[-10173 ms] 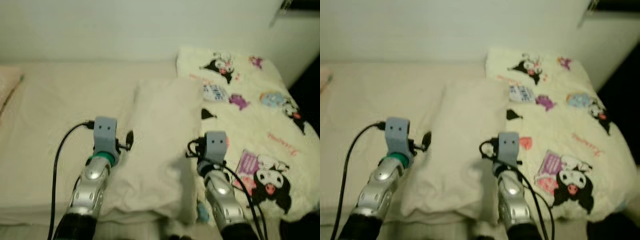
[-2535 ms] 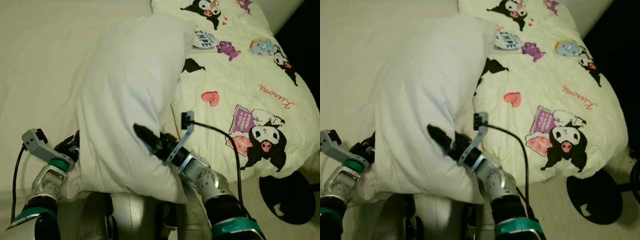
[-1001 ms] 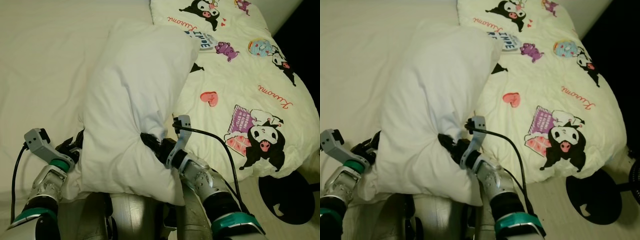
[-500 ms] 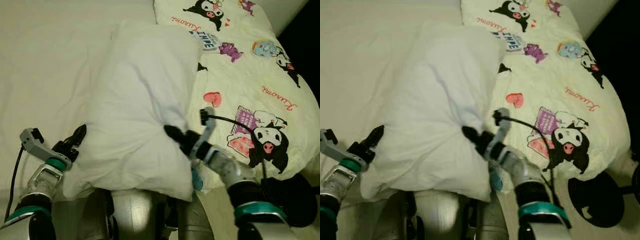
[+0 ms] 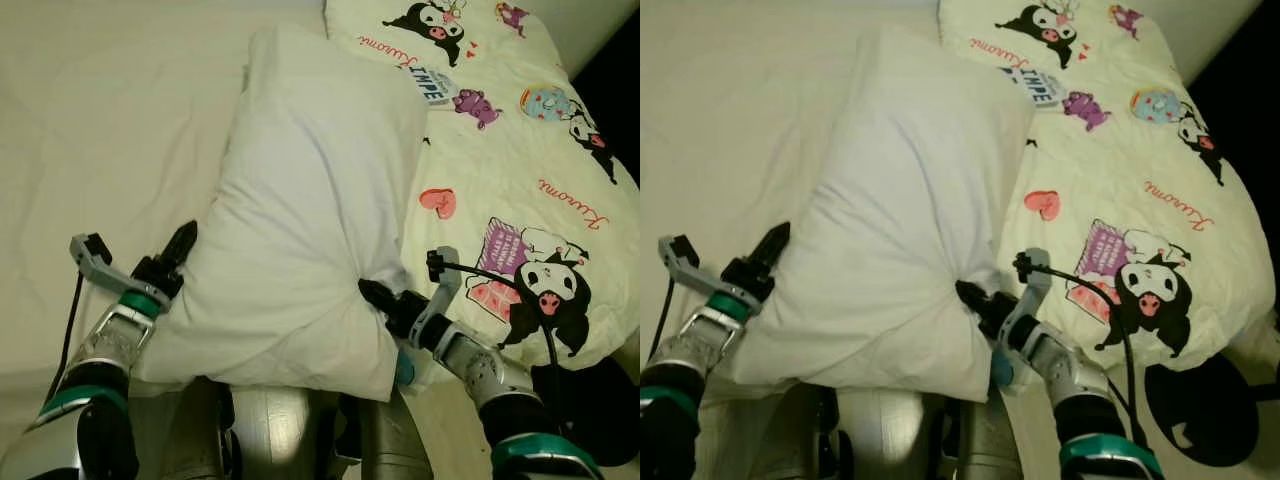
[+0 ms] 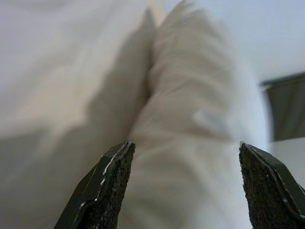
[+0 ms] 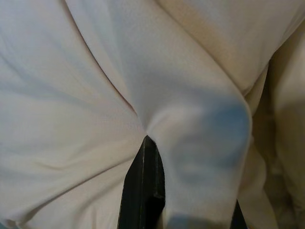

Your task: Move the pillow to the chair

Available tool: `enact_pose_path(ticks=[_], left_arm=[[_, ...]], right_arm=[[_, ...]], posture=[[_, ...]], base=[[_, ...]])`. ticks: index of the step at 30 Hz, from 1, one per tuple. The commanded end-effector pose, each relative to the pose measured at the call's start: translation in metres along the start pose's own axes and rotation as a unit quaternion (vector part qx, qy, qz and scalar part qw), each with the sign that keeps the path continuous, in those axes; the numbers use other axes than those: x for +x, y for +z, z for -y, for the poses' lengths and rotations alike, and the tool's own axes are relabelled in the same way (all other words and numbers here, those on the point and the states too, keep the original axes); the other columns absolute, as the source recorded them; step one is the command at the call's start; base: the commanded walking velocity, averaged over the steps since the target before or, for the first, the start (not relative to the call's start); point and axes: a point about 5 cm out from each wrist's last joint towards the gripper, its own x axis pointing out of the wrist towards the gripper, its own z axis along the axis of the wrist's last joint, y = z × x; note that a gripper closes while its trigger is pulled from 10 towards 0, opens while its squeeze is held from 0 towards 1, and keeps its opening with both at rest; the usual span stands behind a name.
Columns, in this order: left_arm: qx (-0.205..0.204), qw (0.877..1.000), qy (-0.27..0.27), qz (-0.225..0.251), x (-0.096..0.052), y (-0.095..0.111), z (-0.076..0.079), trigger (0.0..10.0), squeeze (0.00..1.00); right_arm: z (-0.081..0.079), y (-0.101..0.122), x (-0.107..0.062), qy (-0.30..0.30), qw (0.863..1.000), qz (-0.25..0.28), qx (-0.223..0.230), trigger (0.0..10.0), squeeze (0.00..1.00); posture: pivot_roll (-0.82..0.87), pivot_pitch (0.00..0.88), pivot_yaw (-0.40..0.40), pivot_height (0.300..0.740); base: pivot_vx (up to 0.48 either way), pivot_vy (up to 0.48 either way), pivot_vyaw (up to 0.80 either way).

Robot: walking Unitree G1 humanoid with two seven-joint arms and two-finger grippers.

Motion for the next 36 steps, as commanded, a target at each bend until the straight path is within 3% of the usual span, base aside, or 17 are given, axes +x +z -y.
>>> enact_pose_path(ticks=[1,6,8,9,11,15,20,21,22,24,26,29,33,36], left_arm=[[-0.022,1.0,-0.018,0.002,-0.001,-0.004,0.001,10.0,1.0],[-0.041,0.999,-0.035,-0.006,0.002,-0.004,0.005,10.0,1.0],[-0.038,0.997,-0.023,-0.07,-0.002,-0.02,0.001,10.0,1.0],[-0.038,0.997,-0.023,-0.07,-0.002,-0.02,0.001,10.0,1.0],[-0.032,0.993,0.009,-0.115,-0.009,-0.036,-0.006,10.0,1.0],[-0.035,0.989,0.025,-0.138,-0.013,-0.044,-0.009,10.0,1.0],[-0.006,0.982,0.056,-0.18,-0.021,-0.054,-0.016,10.0,1.0],[0.022,0.981,0.07,-0.181,-0.023,-0.053,-0.02,10.0,1.0],[0.022,0.981,0.07,-0.181,-0.023,-0.053,-0.02,10.0,1.0],[0.072,0.982,0.103,-0.142,-0.024,-0.041,-0.025,10.0,1.0],[0.053,0.991,0.095,-0.082,-0.02,-0.023,-0.023,10.0,1.0],[0.038,0.994,0.075,-0.068,-0.018,-0.017,-0.02,10.0,1.0],[0.034,0.995,0.063,-0.072,-0.017,-0.017,-0.018,10.0,1.0],[0.004,0.998,0.041,-0.048,-0.016,-0.011,-0.015,10.0,1.0]], right_arm=[[0.014,-0.04,-0.013,-0.043,0.996,-0.069,0.033,0.0,0.0],[0.014,-0.048,-0.014,-0.045,0.996,-0.075,0.036,0.0,0.0],[0.011,-0.049,-0.012,-0.04,0.996,-0.073,0.038,0.0,0.0],[0.011,-0.049,-0.012,-0.04,0.996,-0.073,0.038,0.0,0.0],[0.006,-0.047,-0.009,-0.027,0.996,-0.069,0.039,0.0,0.0],[0.004,-0.046,-0.008,-0.02,0.997,-0.069,0.039,0.0,0.0],[0.004,-0.044,-0.008,-0.015,0.997,-0.071,0.038,0.0,0.0],[0.006,-0.043,-0.01,-0.022,0.997,-0.067,0.035,0.0,0.0],[0.006,-0.043,-0.01,-0.022,0.997,-0.067,0.035,0.0,0.0],[0.016,-0.037,-0.016,-0.05,0.997,-0.05,0.036,0.0,0.0],[0.037,-0.028,-0.029,-0.12,0.991,-0.022,0.053,0.0,0.0],[0.049,-0.024,-0.039,-0.16,0.985,-0.008,0.066,0.0,0.0],[0.053,-0.023,-0.043,-0.17,0.983,-0.006,0.07,0.0,0.0],[0.054,-0.024,-0.045,-0.17,0.983,-0.009,0.068,0.0,0.0]], posture=[[-0.05,0.264,-0.04,0.61],[-0.05,0.26,-0.036,0.61],[-0.06,0.261,-0.034,0.61],[-0.06,0.261,-0.034,0.61],[-0.06,0.261,-0.035,0.61],[-0.07,0.264,-0.037,0.61],[-0.07,0.263,-0.038,0.61],[-0.07,0.26,-0.038,0.61],[-0.07,0.26,-0.038,0.61],[-0.08,0.259,-0.037,0.61],[-0.08,0.259,-0.036,0.61],[-0.08,0.258,-0.036,0.61],[-0.08,0.258,-0.036,0.61],[-0.09,0.261,-0.031,0.61]], base=[[0.0,0.0,0.0],[0.0,0.0,0.0],[0.0,0.0,0.0],[0.0,0.0,0.0],[0.0,0.0,0.0],[0.0,0.0,0.0],[0.0,0.0,0.0],[0.0,0.0,0.0],[0.0,0.0,0.0],[0.0,0.0,0.0],[0.0,0.0,0.0],[0.0,0.0,0.0],[0.0,0.0,0.0],[0.0,0.0,0.0]])
